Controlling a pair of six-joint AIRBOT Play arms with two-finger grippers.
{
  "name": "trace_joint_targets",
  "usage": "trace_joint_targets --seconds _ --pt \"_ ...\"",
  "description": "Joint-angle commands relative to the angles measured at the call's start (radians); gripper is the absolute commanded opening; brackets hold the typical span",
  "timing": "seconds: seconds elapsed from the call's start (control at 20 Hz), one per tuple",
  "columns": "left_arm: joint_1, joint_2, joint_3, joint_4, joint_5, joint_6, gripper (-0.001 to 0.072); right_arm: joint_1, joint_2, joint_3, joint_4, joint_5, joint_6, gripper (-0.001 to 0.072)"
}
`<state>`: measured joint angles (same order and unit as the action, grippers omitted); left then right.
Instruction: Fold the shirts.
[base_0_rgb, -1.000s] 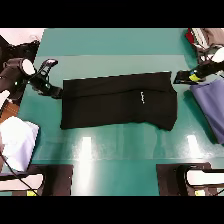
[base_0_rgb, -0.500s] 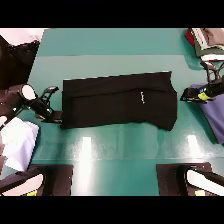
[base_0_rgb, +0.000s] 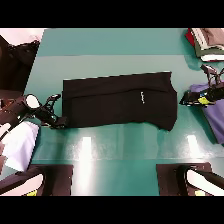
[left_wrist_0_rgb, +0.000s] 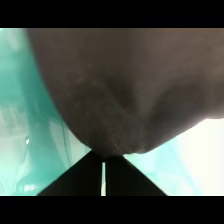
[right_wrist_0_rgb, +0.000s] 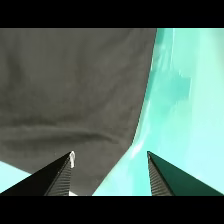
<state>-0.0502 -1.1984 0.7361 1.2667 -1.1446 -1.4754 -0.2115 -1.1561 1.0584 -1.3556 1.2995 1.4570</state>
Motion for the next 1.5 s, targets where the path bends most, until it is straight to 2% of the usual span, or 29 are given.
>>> trace_joint_targets --seconds 0.0,0.3,0.4,0.45,0.65,0.8,1.05,1.25,1.3,1.4,1.45 --pt "0.001 0.0 -0.001 -0.026 0.044 0.001 0.0022 0.0 -0.031 -0.002 0.002 0.059 -0.001 0.0533" --pt "0.001 0.001 0.0 -0.025 0.026 0.016 0.0022 0.0 -0.17 -0.003 0.004 0.136 0.0 0.0533" --pt "0.001 0.001 0.0 -0.025 0.026 0.017 0.0021 0.0 -0.201 -0.019 0.051 0.191 0.0 0.0529" --pt "0.001 0.001 0.0 -0.025 0.027 0.017 0.0022 0.0 -0.191 -0.055 0.074 0.184 0.0 0.0504" --pt "0.001 0.001 0.0 -0.024 0.03 0.016 0.0021 0.0 -0.06 -0.231 0.107 0.053 0.001 0.0503" --pt "0.001 0.016 0.0 -0.019 0.036 0.016 0.002 0.0 0.003 -0.301 0.108 0.054 0.001 0.0504" --pt "0.001 0.154 0.014 0.071 0.029 -0.018 0.002 0.0 0.069 -0.319 0.108 0.053 0.001 0.0504" --pt "0.001 0.163 0.014 0.072 0.024 -0.018 0.002 0.0 0.072 -0.32 0.108 0.077 0.001 0.0504" --pt "0.001 0.163 0.014 0.066 0.021 -0.018 0.002 0.0 0.071 -0.32 0.108 0.082 0.001 0.0518" --pt "0.001 0.163 0.014 0.064 0.018 -0.018 0.0021 0.0 0.048 -0.32 0.114 0.074 0.001 0.0616" --pt "0.001 0.163 0.014 0.064 0.017 -0.018 0.0021 0.0 0.026 -0.32 0.145 0.068 0.001 0.0616"
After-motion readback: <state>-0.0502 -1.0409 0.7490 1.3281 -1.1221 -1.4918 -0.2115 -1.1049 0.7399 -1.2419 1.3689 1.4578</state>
